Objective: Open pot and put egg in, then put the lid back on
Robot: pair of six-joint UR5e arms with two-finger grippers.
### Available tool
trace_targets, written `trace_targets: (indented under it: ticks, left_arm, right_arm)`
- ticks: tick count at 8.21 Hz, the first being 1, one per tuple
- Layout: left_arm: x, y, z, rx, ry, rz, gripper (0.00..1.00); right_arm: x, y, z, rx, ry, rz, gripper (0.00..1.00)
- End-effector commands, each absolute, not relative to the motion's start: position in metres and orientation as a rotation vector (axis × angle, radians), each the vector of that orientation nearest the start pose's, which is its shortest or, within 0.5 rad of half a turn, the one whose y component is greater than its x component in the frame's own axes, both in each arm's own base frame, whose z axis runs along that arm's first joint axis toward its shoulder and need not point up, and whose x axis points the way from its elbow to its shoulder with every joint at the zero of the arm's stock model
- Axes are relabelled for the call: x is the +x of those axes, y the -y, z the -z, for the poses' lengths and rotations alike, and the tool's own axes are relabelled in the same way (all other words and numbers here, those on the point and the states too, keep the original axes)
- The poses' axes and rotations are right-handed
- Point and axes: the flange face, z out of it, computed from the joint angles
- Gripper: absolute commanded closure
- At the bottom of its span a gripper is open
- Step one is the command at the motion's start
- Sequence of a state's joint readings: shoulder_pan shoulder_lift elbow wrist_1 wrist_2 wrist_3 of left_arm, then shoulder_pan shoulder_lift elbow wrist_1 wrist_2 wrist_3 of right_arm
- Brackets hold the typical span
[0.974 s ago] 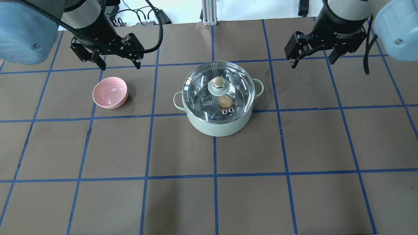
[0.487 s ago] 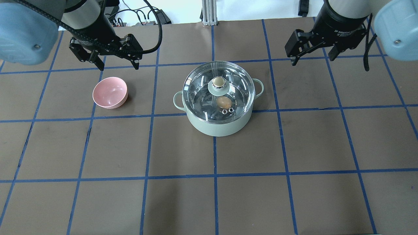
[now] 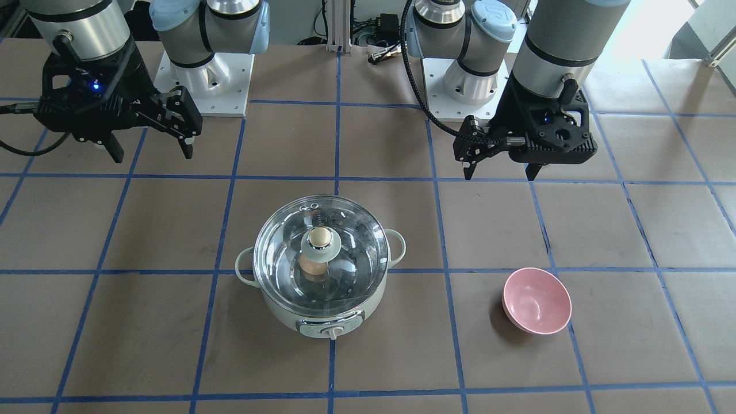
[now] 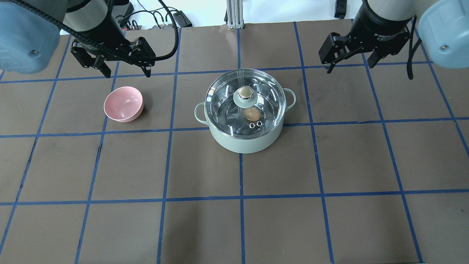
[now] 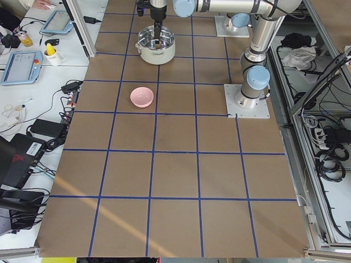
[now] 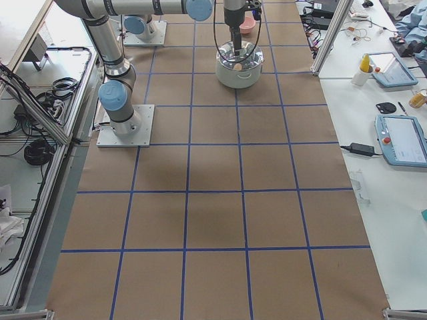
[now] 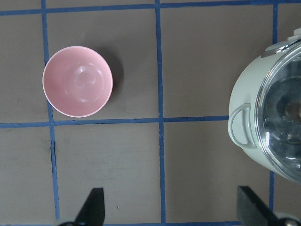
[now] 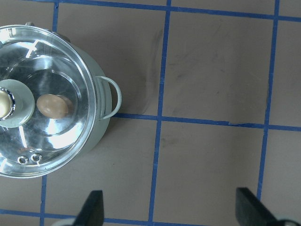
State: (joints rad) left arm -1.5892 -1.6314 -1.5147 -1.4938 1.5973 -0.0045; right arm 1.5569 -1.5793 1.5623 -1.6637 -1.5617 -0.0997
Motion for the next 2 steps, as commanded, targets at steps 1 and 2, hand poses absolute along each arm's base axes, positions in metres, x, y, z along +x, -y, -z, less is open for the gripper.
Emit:
trace_targets:
  ticks: [1,2]
  left_arm:
    - [-0.1397,0.5304,-0.4818,0.018,-3.115,0.094,0.00]
    - [-0.1398,0.5285,-0.4850,0.018,-3.116,0.103,0.00]
  right_arm:
    - [0.1273,0.5016,-0.5071,-0.128,-3.131,0.188,0.00]
    - [0.1273,0.5016,-0.5071,-0.131,-3.131,0.188,0.00]
